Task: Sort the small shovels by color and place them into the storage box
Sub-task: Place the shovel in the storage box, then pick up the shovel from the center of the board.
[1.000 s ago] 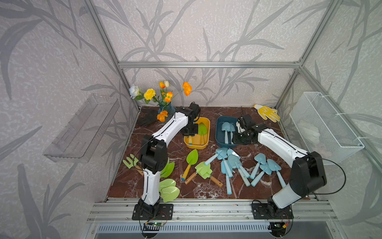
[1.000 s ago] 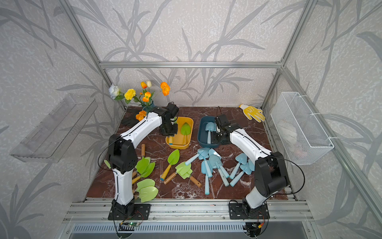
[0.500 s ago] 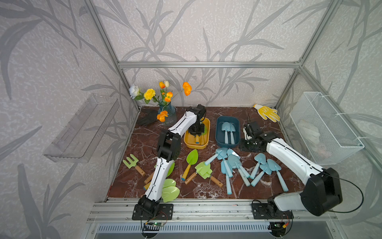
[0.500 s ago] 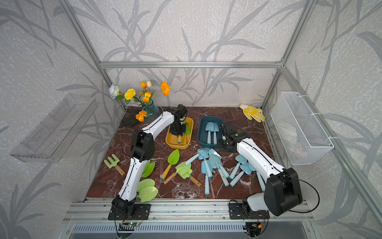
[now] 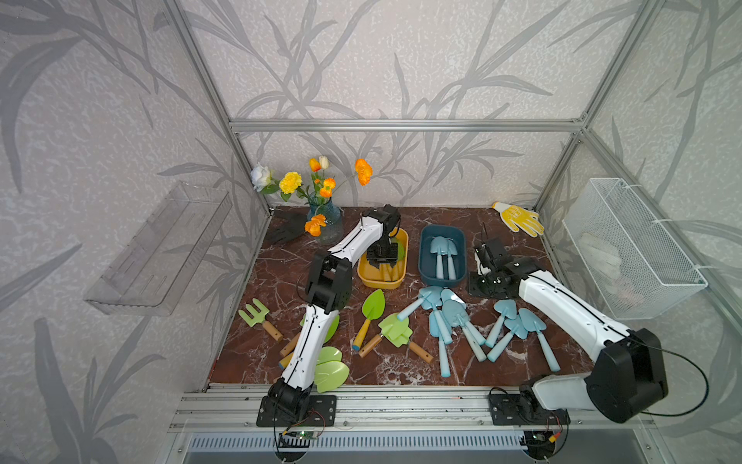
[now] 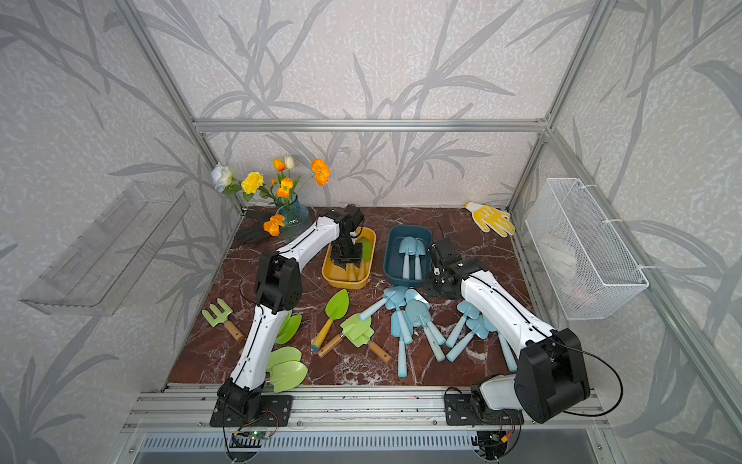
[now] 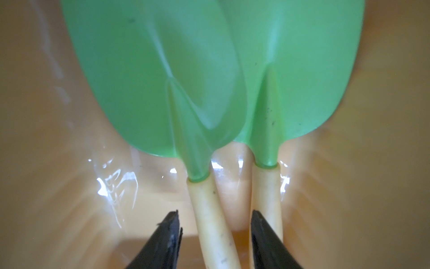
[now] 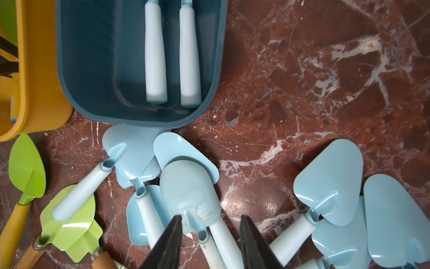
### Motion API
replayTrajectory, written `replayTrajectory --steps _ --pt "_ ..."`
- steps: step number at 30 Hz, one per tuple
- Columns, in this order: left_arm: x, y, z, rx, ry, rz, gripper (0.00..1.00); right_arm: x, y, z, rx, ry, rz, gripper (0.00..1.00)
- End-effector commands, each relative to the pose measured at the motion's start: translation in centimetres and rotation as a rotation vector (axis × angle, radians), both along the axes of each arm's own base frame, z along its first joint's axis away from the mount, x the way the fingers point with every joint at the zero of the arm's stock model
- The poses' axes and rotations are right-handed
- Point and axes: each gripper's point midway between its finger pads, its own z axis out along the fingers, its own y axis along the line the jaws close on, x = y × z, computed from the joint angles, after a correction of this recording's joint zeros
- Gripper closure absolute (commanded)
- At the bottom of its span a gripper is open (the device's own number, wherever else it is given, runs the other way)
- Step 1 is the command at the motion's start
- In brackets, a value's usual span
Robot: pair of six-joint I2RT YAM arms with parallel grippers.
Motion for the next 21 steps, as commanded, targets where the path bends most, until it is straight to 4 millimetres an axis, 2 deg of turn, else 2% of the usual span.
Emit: replayTrajectory --steps 1,3,7,14,21 --pt "-0.7 -0.3 6.1 -0.061 -0.096 0.035 0.45 -1.3 0.1 -0.6 0.017 0.039 0.007 0.56" --pt "-1.0 -0.1 7.5 -0.086 -0.149 0.079 0.44 -2.0 0.3 -1.2 0.029 0.066 0.017 0.55" --pt "-2.5 0.7 7.9 -0.137 -0.214 0.169 0.42 -4.1 1.1 -2.3 0.03 0.116 0.066 0.54" --pt "-5.5 1.7 5.0 -0.12 -0.158 0.225 0.41 -8.6 1.6 -4.3 -0.03 0.211 0.12 0.54" --pt "-5.6 1.5 5.3 -0.12 -0.163 0.229 0.41 -10.9 0.6 -6.9 -0.048 0.282 0.054 0.54"
